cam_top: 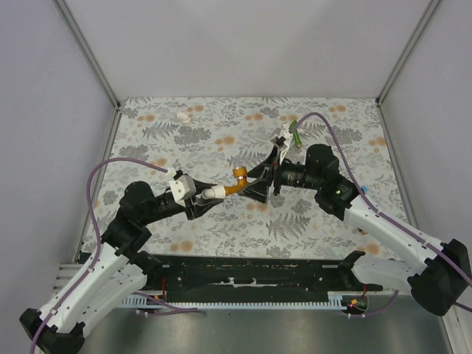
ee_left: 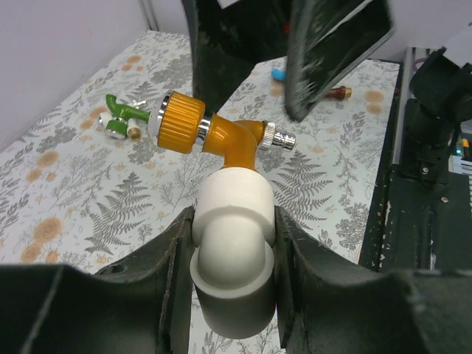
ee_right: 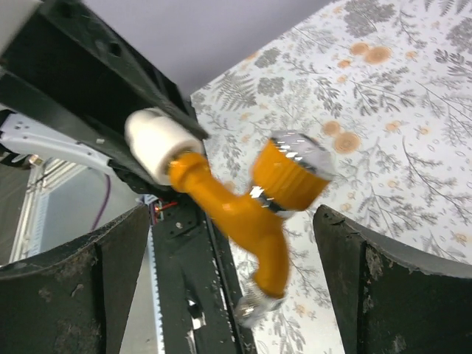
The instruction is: Install the water faucets
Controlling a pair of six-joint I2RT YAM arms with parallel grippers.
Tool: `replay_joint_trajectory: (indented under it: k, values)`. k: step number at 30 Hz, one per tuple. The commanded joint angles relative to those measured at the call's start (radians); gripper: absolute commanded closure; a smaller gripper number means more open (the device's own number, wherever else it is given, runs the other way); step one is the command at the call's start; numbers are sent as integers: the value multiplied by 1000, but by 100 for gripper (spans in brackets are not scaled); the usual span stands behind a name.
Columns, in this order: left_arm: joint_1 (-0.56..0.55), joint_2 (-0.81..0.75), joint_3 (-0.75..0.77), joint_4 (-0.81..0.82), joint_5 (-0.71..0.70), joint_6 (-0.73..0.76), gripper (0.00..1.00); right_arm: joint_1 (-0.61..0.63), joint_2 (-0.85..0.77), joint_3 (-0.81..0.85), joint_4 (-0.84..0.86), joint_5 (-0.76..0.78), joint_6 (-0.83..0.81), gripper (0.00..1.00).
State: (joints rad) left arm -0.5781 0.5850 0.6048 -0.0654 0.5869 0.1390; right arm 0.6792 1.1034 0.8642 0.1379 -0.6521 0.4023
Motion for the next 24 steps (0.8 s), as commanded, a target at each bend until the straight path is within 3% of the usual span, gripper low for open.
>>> replay_joint_trajectory:
  k: [1, 8, 12, 24]
  values:
    - [-6, -20, 21, 133, 79, -42, 98, -9, 12, 36, -24, 12, -106, 2]
    - [-6, -16, 12, 174, -16, -128, 98, -9, -158, -28, -104, 54, -480, 2]
    - [-5, 16, 6, 222, -38, -269, 98, -9, -266, -125, -28, 40, -647, 2]
    - [-3, -39, -89, 363, -81, -594, 98, -9, -336, -149, -43, -144, -844, 2]
